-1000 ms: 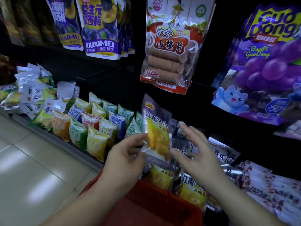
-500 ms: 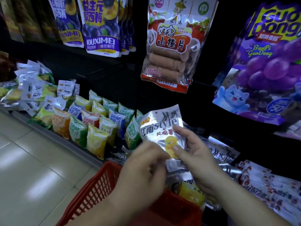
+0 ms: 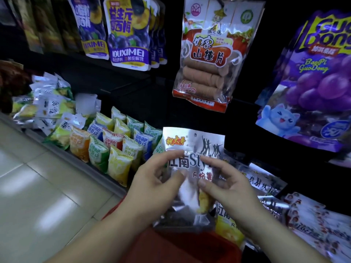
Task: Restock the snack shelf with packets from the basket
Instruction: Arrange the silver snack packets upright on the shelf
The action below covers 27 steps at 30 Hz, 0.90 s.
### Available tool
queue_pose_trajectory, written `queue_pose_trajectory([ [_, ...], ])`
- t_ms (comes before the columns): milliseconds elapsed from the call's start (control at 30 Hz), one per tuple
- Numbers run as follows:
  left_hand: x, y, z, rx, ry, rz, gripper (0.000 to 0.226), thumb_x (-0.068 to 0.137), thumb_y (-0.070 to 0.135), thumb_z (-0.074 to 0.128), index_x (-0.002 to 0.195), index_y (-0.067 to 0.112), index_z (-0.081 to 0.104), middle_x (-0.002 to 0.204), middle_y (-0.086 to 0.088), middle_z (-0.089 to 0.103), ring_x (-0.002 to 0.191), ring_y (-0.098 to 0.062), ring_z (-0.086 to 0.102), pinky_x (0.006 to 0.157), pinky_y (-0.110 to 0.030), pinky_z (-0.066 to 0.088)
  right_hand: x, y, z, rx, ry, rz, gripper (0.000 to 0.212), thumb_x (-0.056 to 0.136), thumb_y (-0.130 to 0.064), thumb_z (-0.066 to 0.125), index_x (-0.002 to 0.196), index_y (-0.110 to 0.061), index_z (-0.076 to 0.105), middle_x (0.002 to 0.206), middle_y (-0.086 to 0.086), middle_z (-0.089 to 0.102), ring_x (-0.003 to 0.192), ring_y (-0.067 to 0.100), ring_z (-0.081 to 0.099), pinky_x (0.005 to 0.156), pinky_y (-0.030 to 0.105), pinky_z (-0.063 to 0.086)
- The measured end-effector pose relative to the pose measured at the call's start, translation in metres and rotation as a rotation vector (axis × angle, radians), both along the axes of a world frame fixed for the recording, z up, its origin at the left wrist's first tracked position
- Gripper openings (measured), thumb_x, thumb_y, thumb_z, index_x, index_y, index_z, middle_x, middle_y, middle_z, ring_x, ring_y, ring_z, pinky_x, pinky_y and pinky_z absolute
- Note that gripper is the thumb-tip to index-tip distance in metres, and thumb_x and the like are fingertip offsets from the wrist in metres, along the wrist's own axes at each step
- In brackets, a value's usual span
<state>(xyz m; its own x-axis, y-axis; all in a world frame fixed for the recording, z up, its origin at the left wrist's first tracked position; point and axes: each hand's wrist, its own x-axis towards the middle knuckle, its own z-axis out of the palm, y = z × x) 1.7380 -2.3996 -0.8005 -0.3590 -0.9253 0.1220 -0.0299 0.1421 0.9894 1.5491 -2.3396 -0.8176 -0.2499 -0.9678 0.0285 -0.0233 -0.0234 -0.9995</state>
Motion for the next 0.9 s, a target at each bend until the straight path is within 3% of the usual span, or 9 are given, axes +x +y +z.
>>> queue_pose_trajectory([
  [67, 0.002, -0.005, -0.003, 0.024, 0.052, 0.045, 0.035, 0.097, 0.011, 0.067, 0.118, 0.038, 0.071, 0.069, -0.015, 0.065, 0.054, -0.037, 0.062, 0.049, -0.032, 0.052, 0.000, -0.001, -0.002, -0.009, 0.031, -0.067, 0.046, 0.084, -0.006, 0.080, 0.113, -0.042, 0.076, 0.116, 0.002, 0.073, 0.099, 0.038, 0.073, 0.092, 0.060, 0.057],
  [200, 0.005, -0.016, -0.012, -0.038, -0.002, 0.185, 0.034, 0.093, 0.001, 0.070, 0.105, 0.032, 0.076, 0.072, -0.003, 0.071, 0.054, -0.023, 0.062, 0.052, -0.035, 0.053, 0.001, -0.001, 0.002, -0.005, 0.037, -0.105, 0.042, 0.087, -0.009, 0.078, 0.112, -0.043, 0.075, 0.098, 0.042, 0.062, 0.076, 0.044, 0.069, 0.077, 0.066, 0.058],
  [367, 0.002, -0.019, -0.013, 0.009, 0.043, 0.174, 0.041, 0.091, 0.004, 0.074, 0.123, 0.027, 0.068, 0.095, 0.003, 0.068, 0.064, -0.007, 0.065, 0.059, -0.020, 0.055, 0.000, 0.000, -0.001, 0.018, 0.045, -0.100, 0.040, 0.089, -0.011, 0.077, 0.114, -0.042, 0.074, 0.078, 0.031, 0.064, 0.064, 0.029, 0.063, 0.064, 0.059, 0.061],
  [433, 0.002, -0.020, -0.020, 0.026, -0.052, 0.128, 0.051, 0.092, 0.016, 0.075, 0.138, 0.029, 0.059, 0.123, 0.009, 0.064, 0.096, -0.004, 0.070, 0.076, -0.025, 0.060, -0.002, 0.000, -0.003, 0.024, 0.114, -0.128, 0.040, 0.087, -0.019, 0.080, 0.116, -0.045, 0.072, 0.080, 0.016, 0.066, 0.072, 0.023, 0.062, 0.075, 0.062, 0.059],
  [533, 0.003, -0.013, -0.022, -0.252, -0.397, 0.155, 0.060, 0.090, 0.040, 0.072, 0.146, 0.035, 0.049, 0.145, 0.022, 0.042, 0.134, -0.003, 0.047, 0.107, -0.034, 0.049, -0.001, -0.001, -0.003, -0.002, 0.210, -0.212, 0.039, 0.087, -0.024, 0.082, 0.114, -0.051, 0.071, 0.091, 0.009, 0.068, 0.085, 0.017, 0.066, 0.091, 0.052, 0.060],
  [633, -0.008, 0.004, -0.020, -0.217, -0.324, -0.047, 0.066, 0.087, 0.050, 0.075, 0.146, 0.048, 0.045, 0.139, 0.031, 0.045, 0.130, 0.010, 0.046, 0.105, -0.030, 0.049, 0.007, -0.002, 0.001, -0.025, 0.215, -0.173, 0.037, 0.092, -0.016, 0.077, 0.111, -0.048, 0.074, 0.088, -0.021, 0.074, 0.091, 0.009, 0.070, 0.083, 0.033, 0.061],
  [733, -0.014, 0.008, -0.018, -0.116, -0.259, -0.128, 0.072, 0.083, 0.049, 0.080, 0.146, 0.048, 0.045, 0.139, 0.029, 0.053, 0.129, 0.010, 0.049, 0.103, -0.025, 0.049, 0.016, 0.001, 0.014, -0.038, 0.086, 0.007, 0.039, 0.102, -0.002, 0.057, 0.117, -0.034, 0.072, 0.098, -0.012, 0.078, 0.088, 0.010, 0.073, 0.077, 0.027, 0.059],
  [833, -0.005, -0.007, -0.015, -0.029, -0.148, -0.087, 0.051, 0.091, 0.017, 0.076, 0.133, 0.039, 0.057, 0.121, 0.014, 0.069, 0.105, -0.005, 0.069, 0.083, -0.033, 0.062, 0.013, 0.001, 0.021, -0.024, -0.044, 0.078, 0.035, 0.104, 0.005, 0.048, 0.114, -0.023, 0.066, 0.115, 0.001, 0.076, 0.098, 0.026, 0.076, 0.088, 0.040, 0.060],
  [900, 0.002, -0.014, -0.013, 0.024, -0.132, -0.114, 0.046, 0.095, 0.003, 0.065, 0.125, 0.038, 0.063, 0.110, 0.000, 0.073, 0.099, -0.031, 0.070, 0.082, -0.057, 0.060, 0.003, -0.005, 0.016, -0.072, 0.170, -0.115, 0.030, 0.101, -0.009, 0.062, 0.111, -0.037, 0.062, 0.124, -0.008, 0.069, 0.109, 0.019, 0.072, 0.091, 0.039, 0.058],
])
